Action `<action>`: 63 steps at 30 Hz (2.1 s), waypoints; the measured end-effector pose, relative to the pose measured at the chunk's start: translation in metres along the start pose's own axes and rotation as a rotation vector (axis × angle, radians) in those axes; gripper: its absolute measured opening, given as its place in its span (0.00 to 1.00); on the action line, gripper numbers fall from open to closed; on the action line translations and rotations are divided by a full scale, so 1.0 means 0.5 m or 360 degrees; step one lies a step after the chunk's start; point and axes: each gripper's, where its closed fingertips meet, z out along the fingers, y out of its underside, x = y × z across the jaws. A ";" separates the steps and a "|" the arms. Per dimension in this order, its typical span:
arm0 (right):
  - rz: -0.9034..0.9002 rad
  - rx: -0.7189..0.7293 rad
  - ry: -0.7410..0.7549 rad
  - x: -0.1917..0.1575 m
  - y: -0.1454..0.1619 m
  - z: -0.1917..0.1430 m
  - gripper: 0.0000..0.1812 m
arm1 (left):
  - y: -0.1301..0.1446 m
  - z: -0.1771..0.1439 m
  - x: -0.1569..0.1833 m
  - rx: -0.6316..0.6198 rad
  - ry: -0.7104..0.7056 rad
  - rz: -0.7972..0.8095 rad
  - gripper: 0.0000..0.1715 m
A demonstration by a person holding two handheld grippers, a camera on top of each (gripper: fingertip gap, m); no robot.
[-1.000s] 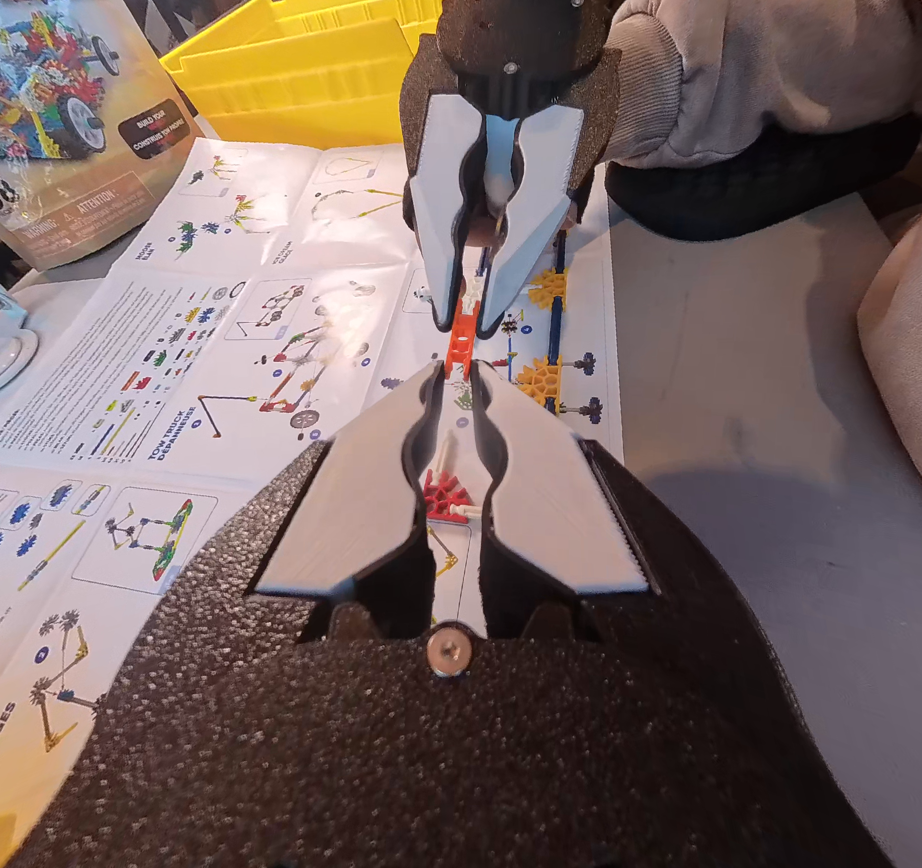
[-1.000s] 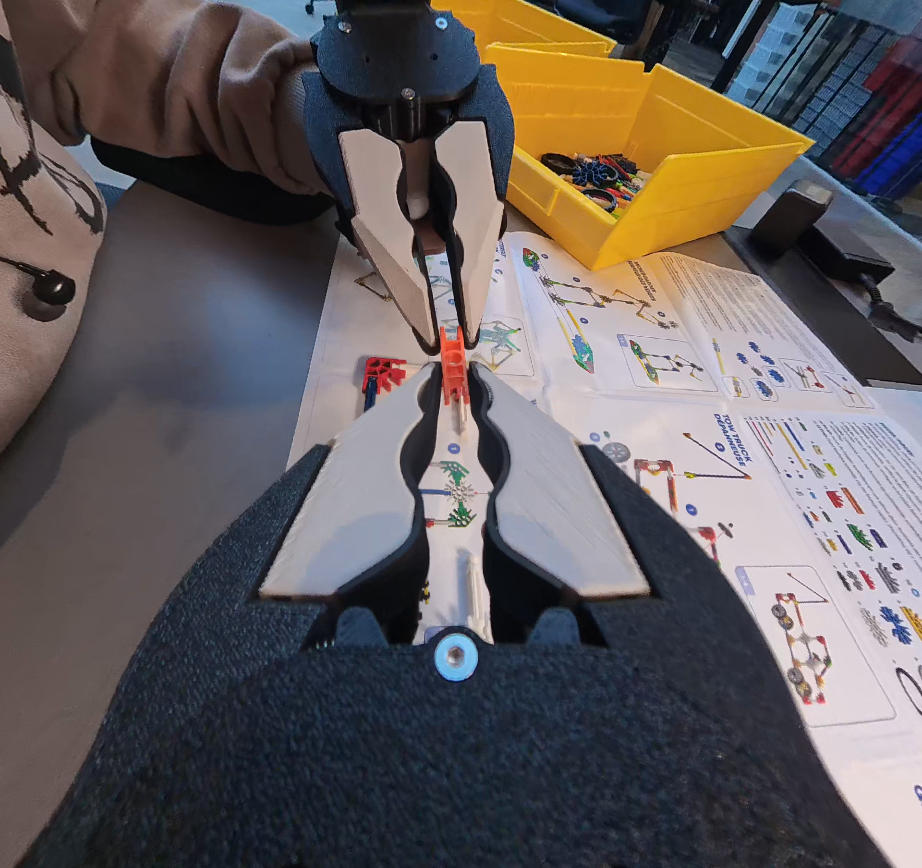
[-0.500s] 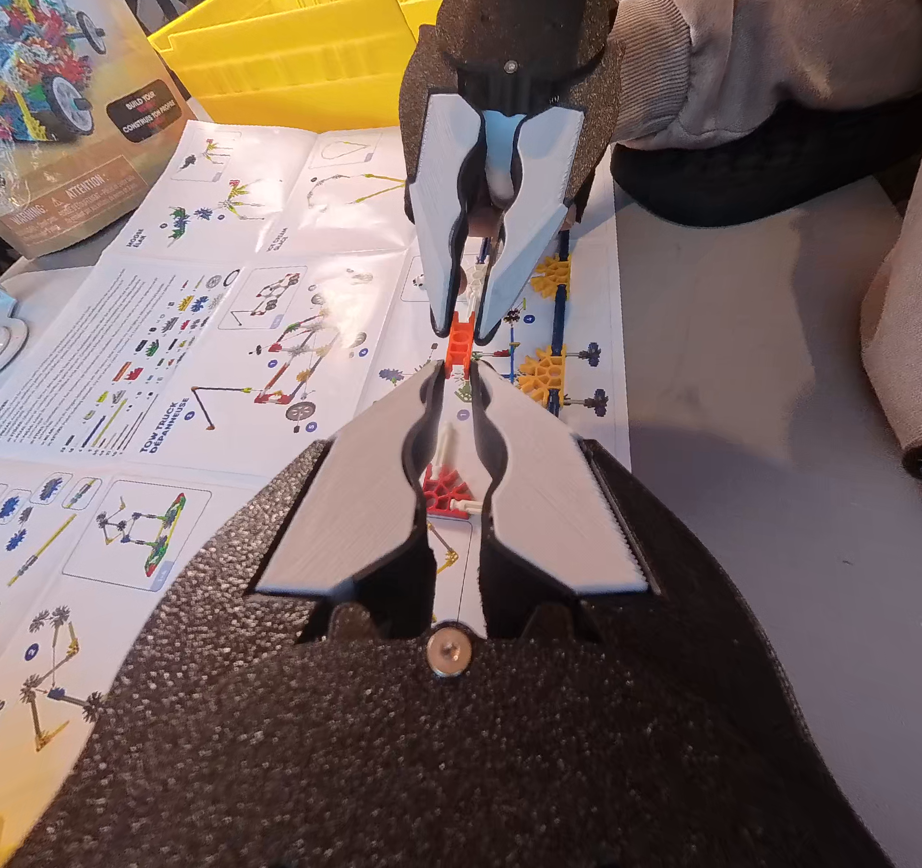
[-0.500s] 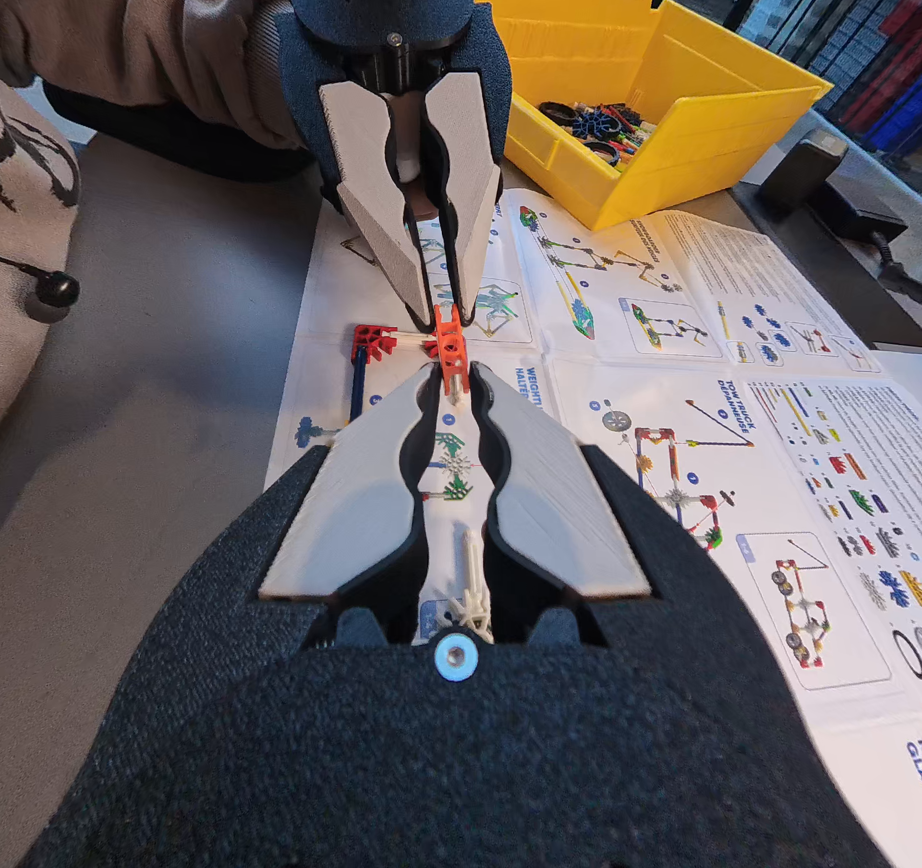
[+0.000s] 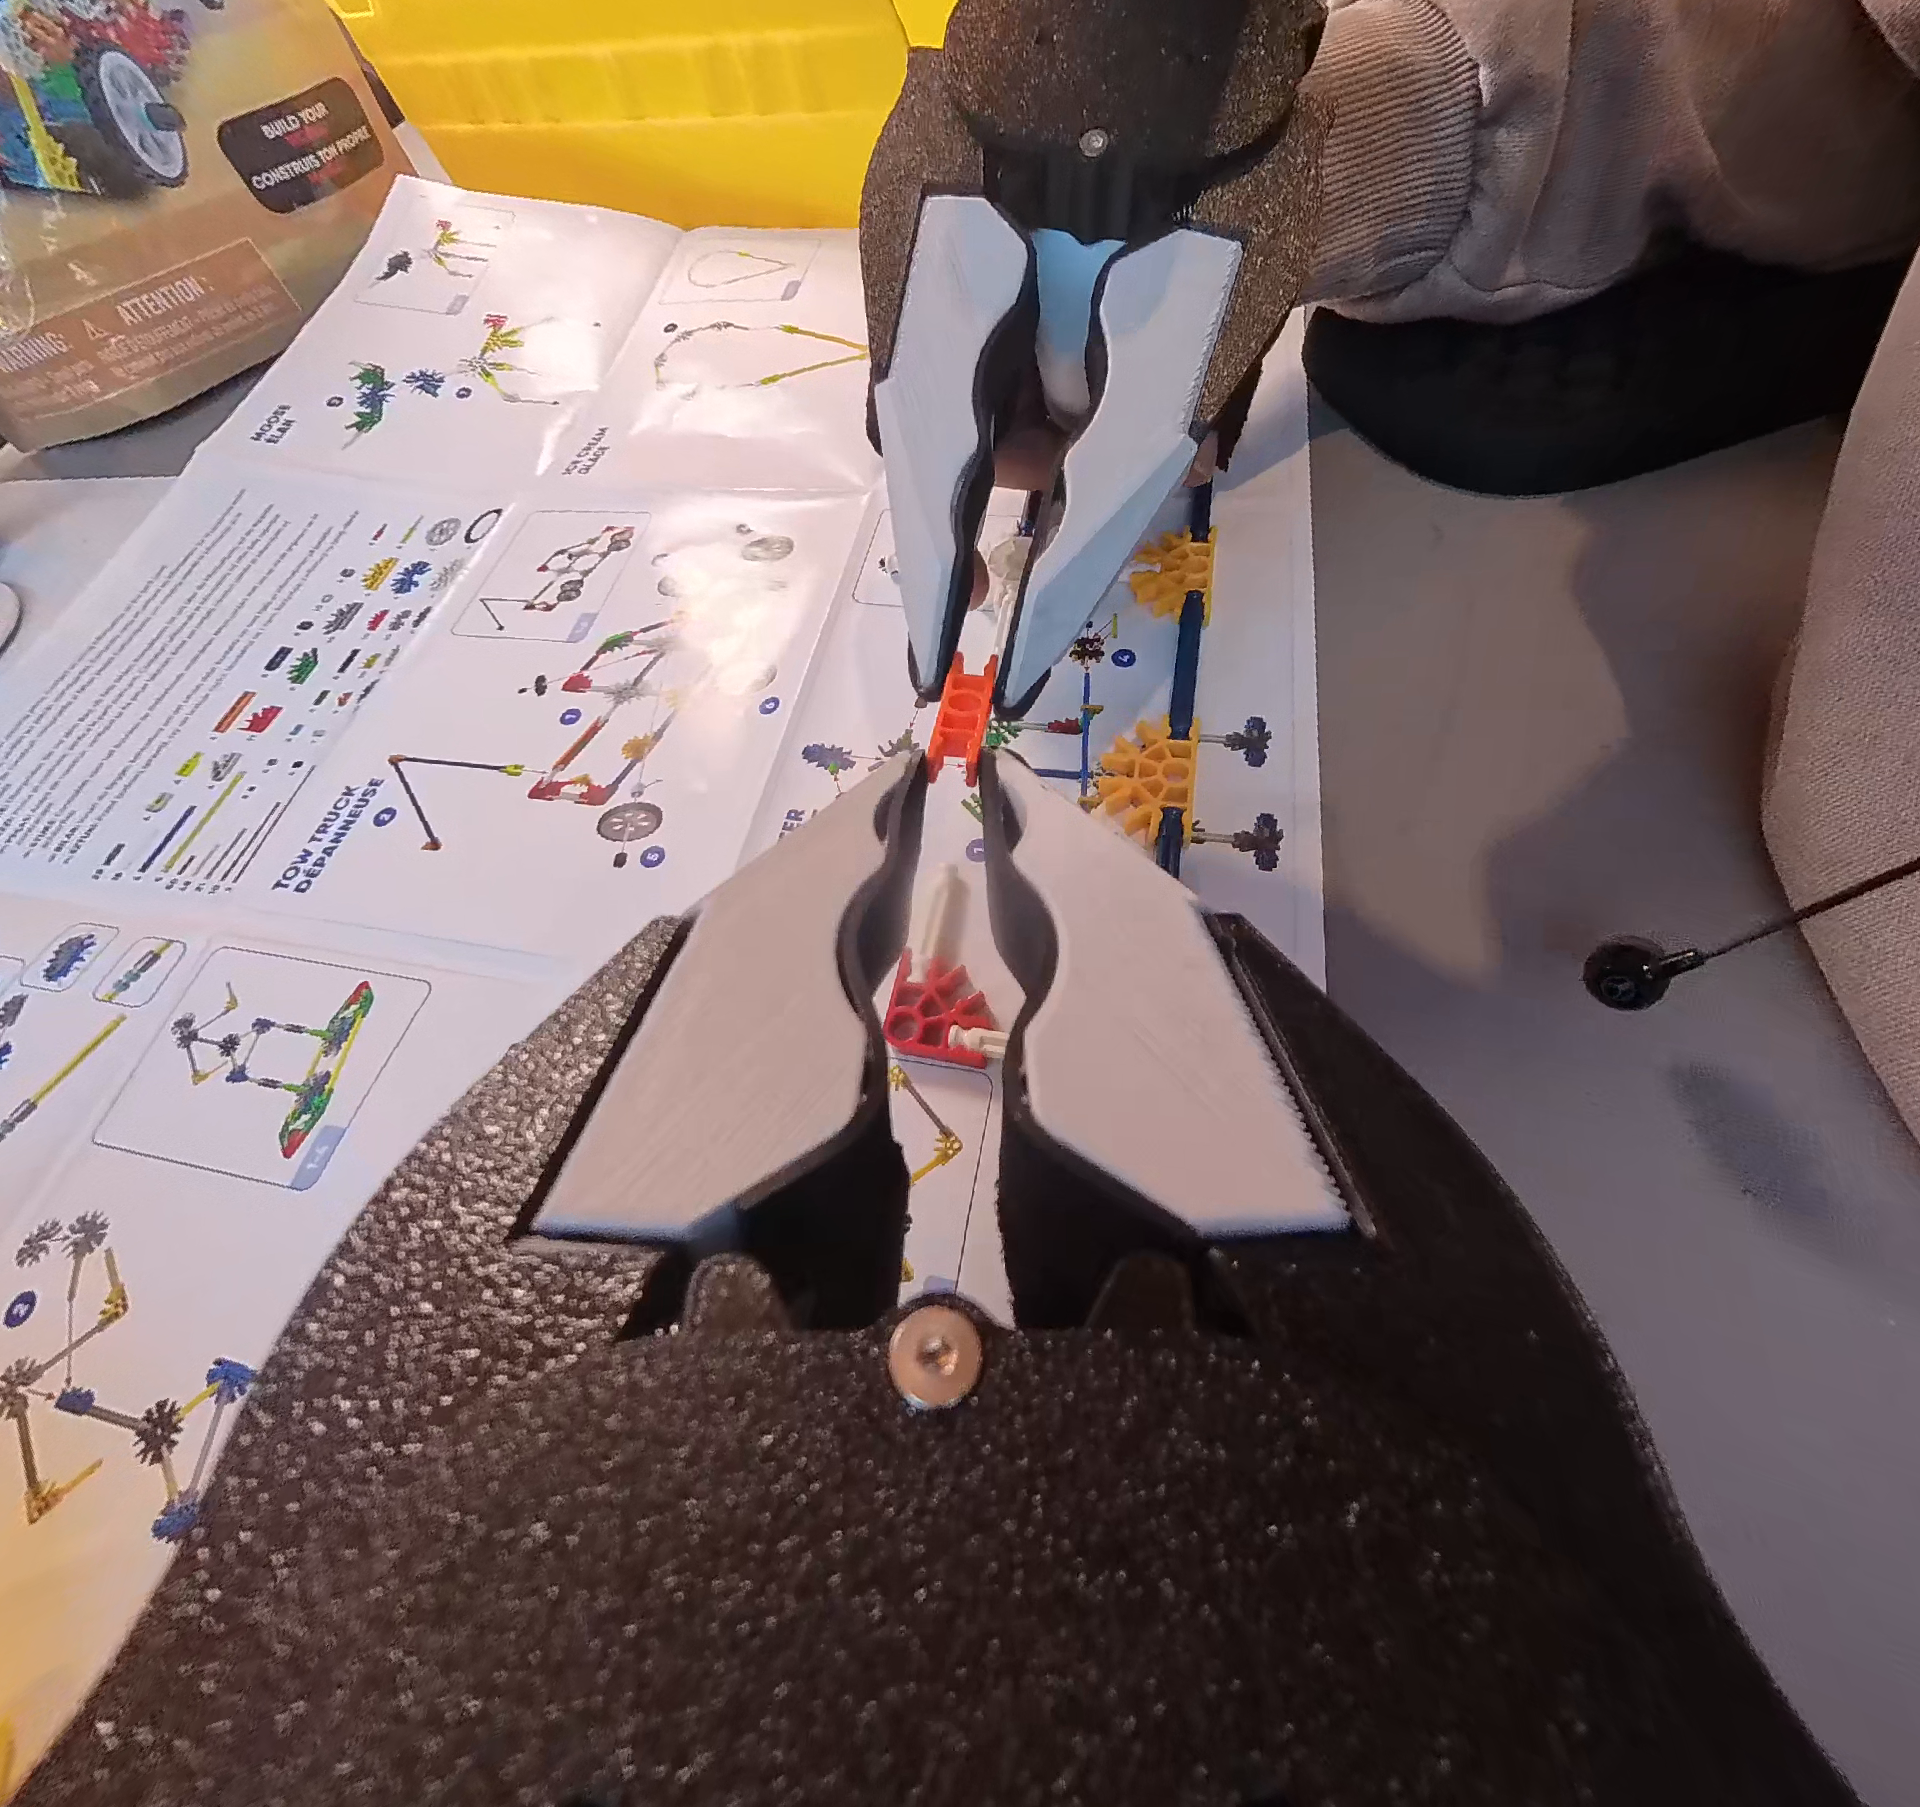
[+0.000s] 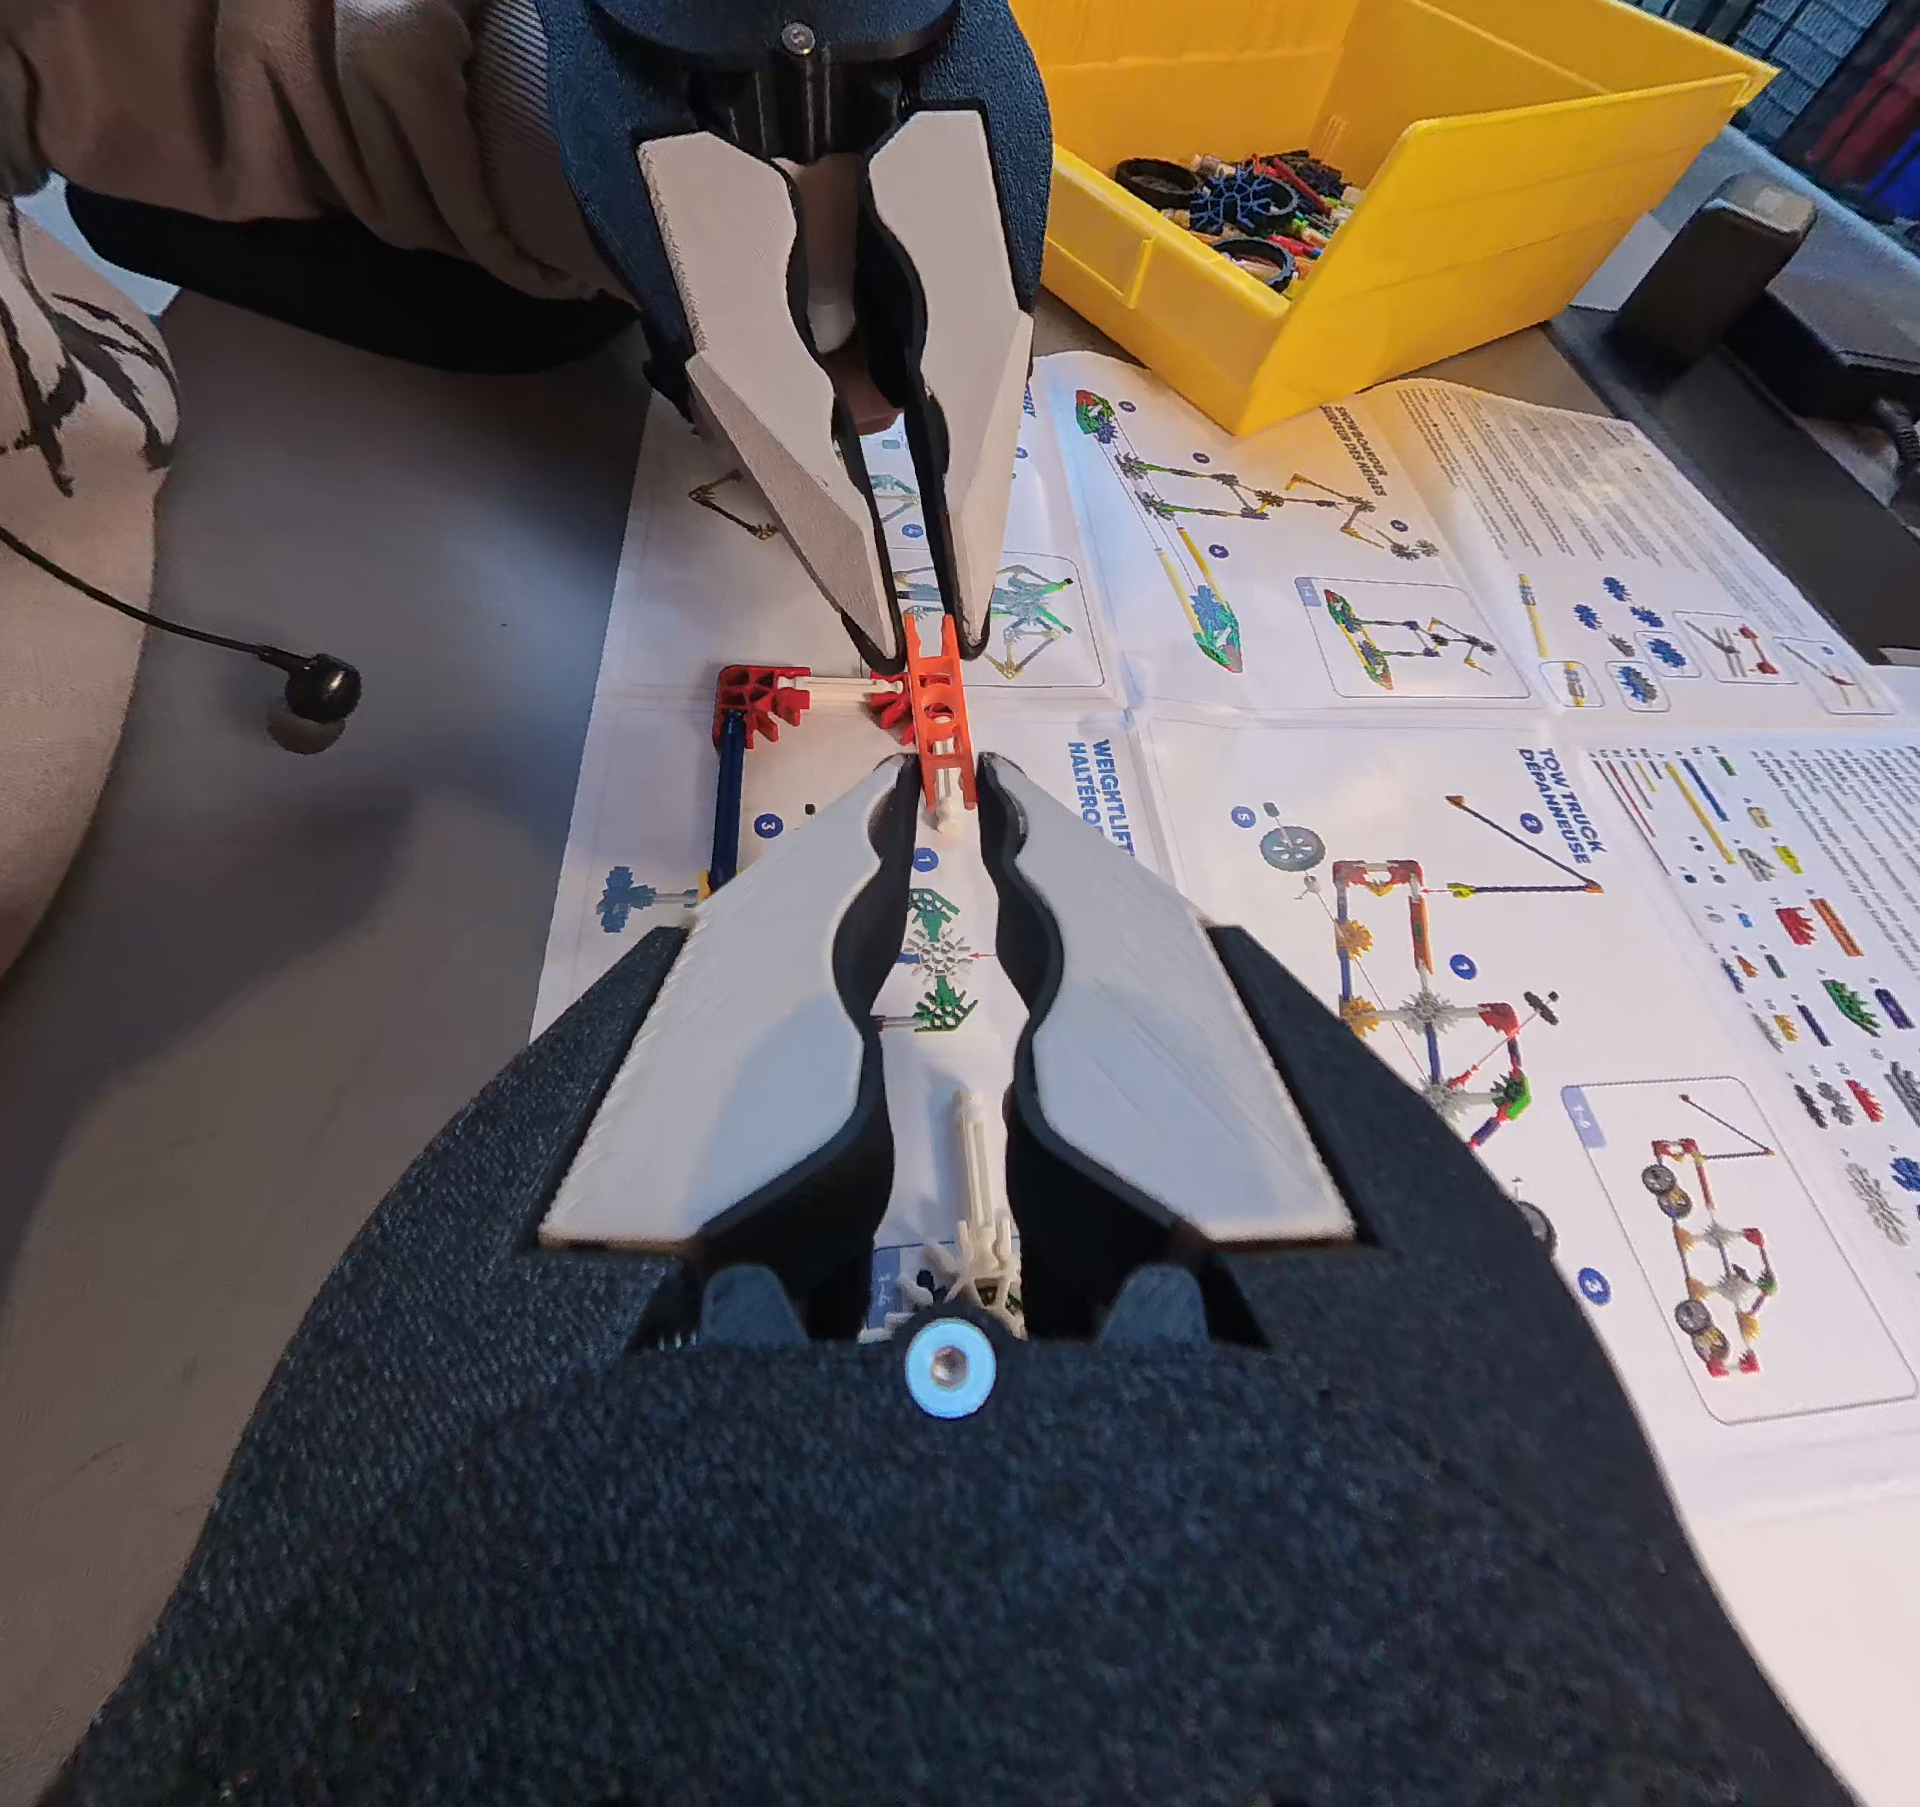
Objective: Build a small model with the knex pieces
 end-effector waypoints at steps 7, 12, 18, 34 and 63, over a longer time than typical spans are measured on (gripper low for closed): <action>-0.0028 -0.0051 -0.0016 -0.007 0.002 0.012 0.09 | 0.003 0.002 0.008 -0.0017 0.0031 0.0018 0.04; -0.0052 -0.0061 -0.0015 -0.012 -0.003 0.013 0.06 | 0.006 0.002 0.012 -0.0036 0.0032 0.0040 0.04; -0.0037 -0.0143 0.0020 -0.007 0.010 0.018 0.05 | 0.022 0.006 0.005 -0.0116 -0.0010 0.0050 0.05; -0.0013 -0.0407 0.0077 0.007 0.064 0.031 0.05 | 0.054 0.006 -0.010 -0.0256 -0.0063 0.0053 0.07; 0.0099 -0.0567 -0.0051 0.007 0.047 0.048 0.06 | 0.102 0.008 -0.015 -0.0462 -0.0053 -0.0020 0.05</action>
